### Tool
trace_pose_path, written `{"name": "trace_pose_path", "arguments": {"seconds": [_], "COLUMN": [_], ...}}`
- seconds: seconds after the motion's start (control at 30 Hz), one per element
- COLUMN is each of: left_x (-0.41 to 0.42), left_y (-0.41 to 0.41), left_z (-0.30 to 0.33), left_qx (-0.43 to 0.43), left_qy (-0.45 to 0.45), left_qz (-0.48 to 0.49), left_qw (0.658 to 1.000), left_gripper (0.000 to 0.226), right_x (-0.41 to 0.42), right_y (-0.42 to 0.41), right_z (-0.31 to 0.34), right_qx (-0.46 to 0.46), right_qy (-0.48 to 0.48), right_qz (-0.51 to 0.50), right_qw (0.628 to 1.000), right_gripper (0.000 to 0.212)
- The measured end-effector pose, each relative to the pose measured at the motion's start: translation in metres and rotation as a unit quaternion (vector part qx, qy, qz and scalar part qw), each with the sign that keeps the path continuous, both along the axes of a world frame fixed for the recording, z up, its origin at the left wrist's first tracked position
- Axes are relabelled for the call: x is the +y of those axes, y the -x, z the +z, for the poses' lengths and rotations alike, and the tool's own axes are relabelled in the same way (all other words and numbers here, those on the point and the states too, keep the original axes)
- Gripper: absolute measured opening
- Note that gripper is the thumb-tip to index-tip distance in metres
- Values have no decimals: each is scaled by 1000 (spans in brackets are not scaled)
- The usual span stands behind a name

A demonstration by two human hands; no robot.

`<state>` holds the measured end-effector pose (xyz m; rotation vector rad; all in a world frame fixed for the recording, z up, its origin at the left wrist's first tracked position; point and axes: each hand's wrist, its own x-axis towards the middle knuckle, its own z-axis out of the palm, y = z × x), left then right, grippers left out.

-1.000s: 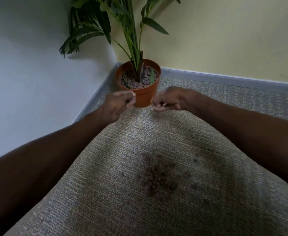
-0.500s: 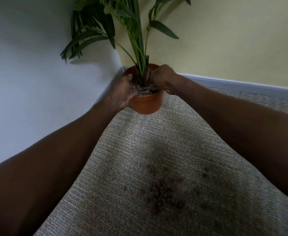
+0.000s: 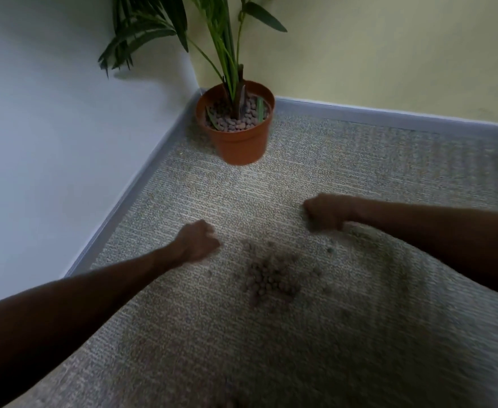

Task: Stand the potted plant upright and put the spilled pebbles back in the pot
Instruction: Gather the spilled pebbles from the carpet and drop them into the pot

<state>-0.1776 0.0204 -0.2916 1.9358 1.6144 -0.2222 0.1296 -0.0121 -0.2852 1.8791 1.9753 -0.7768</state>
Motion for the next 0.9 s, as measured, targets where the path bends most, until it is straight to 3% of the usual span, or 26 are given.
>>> {"name": "trace_pose_path", "arguments": {"seconds": [0.07,0.13,0.23,0.3,0.37,0.43,0.5,0.57,0.67,0.8,0.9], "left_x": [-25,-45,-60,-63,-65,-68,-77,-92,-120,-140,-129], "left_y": [6,4,-9,-17,-20,-18,-12,-6,-10,-39,-55], "left_z": [-14,-24,-32,-33,-30,-26,-22,-20,-26,-35,-34], "left_qx": [-5,-7,-34,-96,-132,-111,-66,-30,27,-22,-68], "left_qy": [15,23,22,15,-12,-41,-44,-18,26,32,-2], "left_qz": [6,16,-4,-7,5,21,38,47,25,-22,-12], "left_qw": [1000,1000,999,995,991,993,996,998,999,999,998], "left_gripper": [44,37,28,27,27,34,64,87,87,38,18], "right_x": [-31,-54,-70,-72,-74,-86,-108,-137,-175,-180,-160], "right_y": [1,8,26,31,23,7,-10,-15,1,25,42], "right_z": [-21,-41,-46,-37,-24,-13,-8,-13,-31,-47,-47], "right_qx": [-15,6,101,144,139,79,32,42,97,178,215], "right_qy": [-39,-103,-105,-115,-118,-78,-7,42,22,-71,-132], "right_qz": [15,27,17,-3,-23,-31,-24,-39,-51,-69,-61], "right_qw": [999,994,989,983,983,993,999,997,994,979,966], "right_gripper": [38,32,21,25,37,65,92,97,74,36,23]}}
